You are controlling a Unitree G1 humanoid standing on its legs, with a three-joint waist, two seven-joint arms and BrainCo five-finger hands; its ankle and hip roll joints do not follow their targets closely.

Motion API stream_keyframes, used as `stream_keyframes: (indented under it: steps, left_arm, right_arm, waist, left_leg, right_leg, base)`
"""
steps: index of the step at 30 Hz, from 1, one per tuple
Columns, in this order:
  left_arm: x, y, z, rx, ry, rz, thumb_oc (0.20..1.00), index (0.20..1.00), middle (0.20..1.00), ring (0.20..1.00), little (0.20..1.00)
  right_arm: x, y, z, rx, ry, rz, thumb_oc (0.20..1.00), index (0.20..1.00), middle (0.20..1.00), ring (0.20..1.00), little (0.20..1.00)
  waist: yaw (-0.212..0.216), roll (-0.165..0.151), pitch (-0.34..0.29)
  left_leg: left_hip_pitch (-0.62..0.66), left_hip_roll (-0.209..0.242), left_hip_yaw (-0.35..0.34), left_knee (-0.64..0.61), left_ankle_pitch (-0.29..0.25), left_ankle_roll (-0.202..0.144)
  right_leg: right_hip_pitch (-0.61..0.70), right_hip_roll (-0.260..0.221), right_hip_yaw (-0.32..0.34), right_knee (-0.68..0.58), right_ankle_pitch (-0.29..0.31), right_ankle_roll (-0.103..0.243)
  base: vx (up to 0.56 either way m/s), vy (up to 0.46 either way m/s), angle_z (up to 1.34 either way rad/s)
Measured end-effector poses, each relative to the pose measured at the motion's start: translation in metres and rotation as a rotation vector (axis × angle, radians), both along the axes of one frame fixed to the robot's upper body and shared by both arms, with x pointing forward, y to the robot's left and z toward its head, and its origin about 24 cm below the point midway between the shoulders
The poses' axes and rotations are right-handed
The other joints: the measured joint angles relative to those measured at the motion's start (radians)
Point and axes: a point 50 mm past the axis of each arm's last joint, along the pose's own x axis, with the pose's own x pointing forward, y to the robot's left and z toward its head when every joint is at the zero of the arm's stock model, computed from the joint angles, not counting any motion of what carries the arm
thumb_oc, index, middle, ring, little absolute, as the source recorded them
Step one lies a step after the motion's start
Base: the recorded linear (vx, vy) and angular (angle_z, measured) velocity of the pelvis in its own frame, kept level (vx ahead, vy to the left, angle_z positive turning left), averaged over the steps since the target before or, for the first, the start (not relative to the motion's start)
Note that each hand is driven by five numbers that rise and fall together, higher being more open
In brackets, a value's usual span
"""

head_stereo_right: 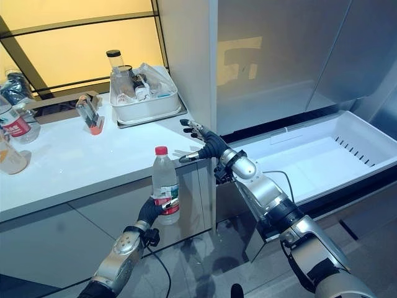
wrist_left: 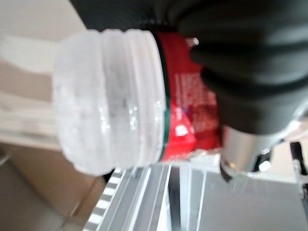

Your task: Take the drinks into the refrigerator

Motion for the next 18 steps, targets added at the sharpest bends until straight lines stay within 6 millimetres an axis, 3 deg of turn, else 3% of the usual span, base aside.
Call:
stream_keyframes:
  steps: [9, 18]
  left_arm:
    - [0.033, 0.004, 0.025, 0.106, -0.094, 0.067, 0.200, 0.200, 0.200, 0.200, 0.200]
    - [0.041, 0.011, 0.042, 0.227, -0.182, 0.070, 0.200, 0.200, 0.200, 0.200, 0.200]
  right_arm:
    - [-0.001, 0.020, 0.013, 0.049, -0.006, 0.057, 1.000, 1.000, 1.000, 1.000, 1.000]
    - [0.002, 0.015, 0.016, 0.019, -0.028, 0.034, 1.000, 1.000, 1.000, 1.000, 1.000]
  waist:
    - [-0.001, 0.012, -0.008]
    - [-0.001, 0.020, -0.018]
  left_leg:
    - [-0.002, 0.008, -0.029, 0.006, 0.004, -0.006]
    - [-0.015, 0.011, -0.048, 0.009, 0.008, -0.011]
  right_leg:
    - [0.016, 0.000, -0.027, 0.000, -0.005, -0.007]
    - [0.015, -0.001, -0.048, 0.000, -0.007, -0.008]
  base:
    - [0.00, -0.015, 0.09]
    - [0.00, -0.005, 0.06]
